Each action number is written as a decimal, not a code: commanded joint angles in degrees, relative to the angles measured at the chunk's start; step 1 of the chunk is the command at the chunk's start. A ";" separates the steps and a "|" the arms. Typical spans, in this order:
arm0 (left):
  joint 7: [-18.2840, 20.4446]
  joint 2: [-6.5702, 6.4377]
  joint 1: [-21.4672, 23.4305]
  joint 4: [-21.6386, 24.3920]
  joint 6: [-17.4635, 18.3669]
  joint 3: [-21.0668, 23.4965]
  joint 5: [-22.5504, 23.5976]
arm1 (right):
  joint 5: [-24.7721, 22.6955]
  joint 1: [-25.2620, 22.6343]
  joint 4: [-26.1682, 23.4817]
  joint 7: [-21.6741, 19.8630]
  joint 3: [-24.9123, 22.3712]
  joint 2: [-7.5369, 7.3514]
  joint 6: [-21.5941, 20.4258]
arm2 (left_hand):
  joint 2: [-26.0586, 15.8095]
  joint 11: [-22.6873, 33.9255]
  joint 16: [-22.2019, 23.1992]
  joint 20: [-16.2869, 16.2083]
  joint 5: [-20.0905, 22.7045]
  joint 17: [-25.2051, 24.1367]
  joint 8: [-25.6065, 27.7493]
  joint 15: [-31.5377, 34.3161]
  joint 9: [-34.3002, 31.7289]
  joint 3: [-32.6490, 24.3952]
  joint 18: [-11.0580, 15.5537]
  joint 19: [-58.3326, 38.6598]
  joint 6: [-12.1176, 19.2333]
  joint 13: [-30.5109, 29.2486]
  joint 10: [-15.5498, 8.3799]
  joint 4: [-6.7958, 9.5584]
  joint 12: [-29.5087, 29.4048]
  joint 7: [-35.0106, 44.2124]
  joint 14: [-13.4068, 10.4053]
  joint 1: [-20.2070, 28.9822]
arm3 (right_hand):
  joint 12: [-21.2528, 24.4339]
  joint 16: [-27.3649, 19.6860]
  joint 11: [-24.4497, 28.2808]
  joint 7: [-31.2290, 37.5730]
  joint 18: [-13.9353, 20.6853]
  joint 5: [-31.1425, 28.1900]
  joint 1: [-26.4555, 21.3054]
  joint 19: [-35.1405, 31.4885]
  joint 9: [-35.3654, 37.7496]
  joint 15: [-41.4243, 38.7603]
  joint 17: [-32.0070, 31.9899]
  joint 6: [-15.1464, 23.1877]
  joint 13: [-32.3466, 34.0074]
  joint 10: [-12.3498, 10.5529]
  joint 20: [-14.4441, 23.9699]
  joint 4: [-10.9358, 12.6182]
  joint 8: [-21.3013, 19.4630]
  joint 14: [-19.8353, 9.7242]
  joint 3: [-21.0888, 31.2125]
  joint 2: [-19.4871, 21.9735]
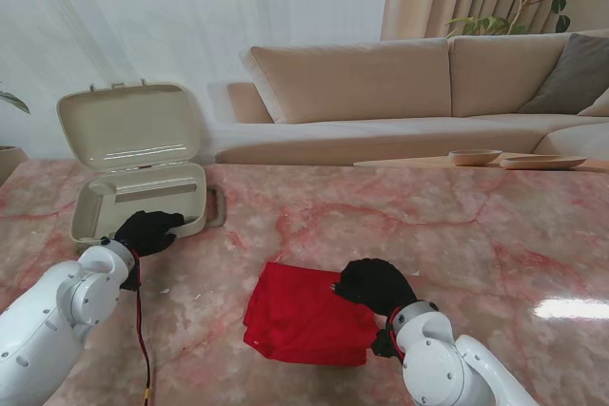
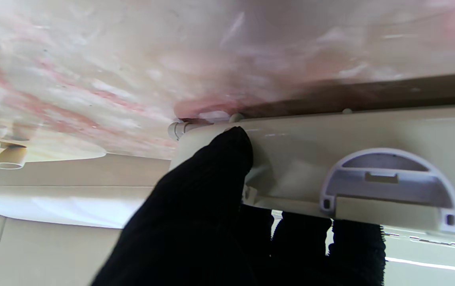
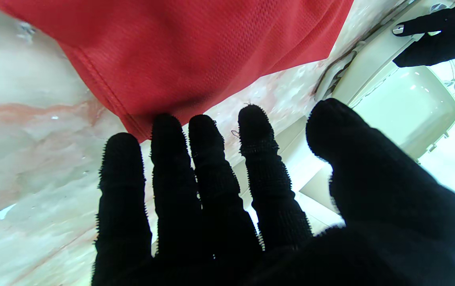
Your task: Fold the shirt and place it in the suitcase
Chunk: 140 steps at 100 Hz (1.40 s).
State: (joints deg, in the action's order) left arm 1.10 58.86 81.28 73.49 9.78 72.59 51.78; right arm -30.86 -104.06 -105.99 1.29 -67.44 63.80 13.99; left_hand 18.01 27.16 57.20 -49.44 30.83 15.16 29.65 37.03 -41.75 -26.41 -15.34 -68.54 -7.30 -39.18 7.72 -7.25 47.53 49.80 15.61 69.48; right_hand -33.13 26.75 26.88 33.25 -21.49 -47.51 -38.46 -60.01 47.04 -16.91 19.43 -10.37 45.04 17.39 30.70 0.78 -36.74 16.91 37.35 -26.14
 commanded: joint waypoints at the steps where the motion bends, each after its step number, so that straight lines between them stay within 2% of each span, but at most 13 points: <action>1: 0.03 0.97 -0.40 -1.06 0.83 -1.62 -0.62 | 0.24 -0.65 0.54 -0.50 -0.07 0.17 -0.01 | -1.85 -0.73 -0.86 -1.19 5.38 0.41 2.25 1.92 -2.84 -4.33 -0.94 -2.36 5.52 -2.38 -1.88 0.27 -0.88 5.05 -0.77 4.48 | -0.15 -1.03 -0.09 0.44 -0.36 -0.77 2.12 0.15 0.65 0.13 -0.38 1.11 -1.02 -0.98 1.49 -1.35 -0.01 -0.96 -0.61 0.38; 51: -2.25 2.27 -5.73 -4.07 2.23 -10.05 -6.02 | 0.42 -1.16 0.52 -0.14 -0.30 0.26 0.19 | -1.73 -0.42 -1.09 -1.15 6.04 0.48 2.52 1.56 -3.23 -4.53 -0.87 -2.36 5.96 -2.42 -2.55 0.21 -1.12 5.37 -0.67 4.48 | -0.17 -1.00 -0.02 0.31 -0.51 -0.65 1.59 0.35 0.44 0.19 -0.64 0.45 -1.30 -0.43 1.48 -1.20 -0.06 -0.57 -1.19 0.73; 110: -3.60 3.17 -7.20 -4.04 4.54 -15.19 -9.09 | 0.73 -1.67 0.89 0.17 -1.07 0.33 -0.28 | -1.59 -0.38 -1.12 -1.14 6.31 0.47 2.58 1.41 -3.38 -4.53 -0.87 -2.36 6.20 -2.65 -2.53 0.12 -1.29 5.34 -0.86 4.49 | -0.16 -0.95 -0.12 0.34 -0.39 -1.02 2.02 0.08 0.93 0.00 -0.36 0.85 -0.83 -0.72 1.60 -1.26 -0.04 -0.76 -0.84 0.44; 130: -4.05 3.64 -8.98 -5.34 4.99 -17.73 -10.58 | 0.82 -1.78 1.04 0.39 -1.13 0.38 -0.25 | -1.62 -0.33 -1.07 -1.13 6.29 0.47 2.59 1.40 -3.39 -4.52 -0.87 -2.36 6.22 -2.63 -2.55 0.12 -1.29 5.36 -0.84 4.49 | -0.20 -0.99 -0.04 0.39 -0.10 -0.84 2.00 0.11 0.79 0.04 -0.36 1.01 -0.91 -0.87 1.54 -1.33 -0.03 -1.04 -0.73 0.50; 140: -4.35 3.97 -10.13 -6.03 5.20 -19.17 -11.47 | 0.83 -1.86 1.07 0.46 -1.16 0.39 -0.23 | -1.72 -0.18 -1.06 -1.13 6.34 0.47 2.60 1.39 -3.42 -4.51 -0.87 -2.36 6.24 -2.56 -3.32 0.12 -1.26 5.40 -0.80 4.48 | -0.21 -1.01 0.00 0.40 -0.02 -0.72 1.94 0.13 0.64 0.07 -0.38 0.99 -0.98 -0.91 1.51 -1.35 0.00 -1.08 -0.81 0.60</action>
State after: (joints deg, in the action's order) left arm -3.29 61.87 71.54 68.44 14.55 54.55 40.85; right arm -30.37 -105.24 -105.42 2.40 -68.55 64.04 13.55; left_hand 20.43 26.53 60.18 -49.44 32.96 15.25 29.61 41.09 -44.10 -26.24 -15.34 -68.55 -9.08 -39.45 6.61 -7.29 46.52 49.08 15.73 69.21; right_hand -33.13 26.75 26.88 33.25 -21.50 -47.51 -38.46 -60.01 47.03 -16.91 19.43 -10.37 45.04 17.39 31.31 0.78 -36.74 16.91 37.35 -26.02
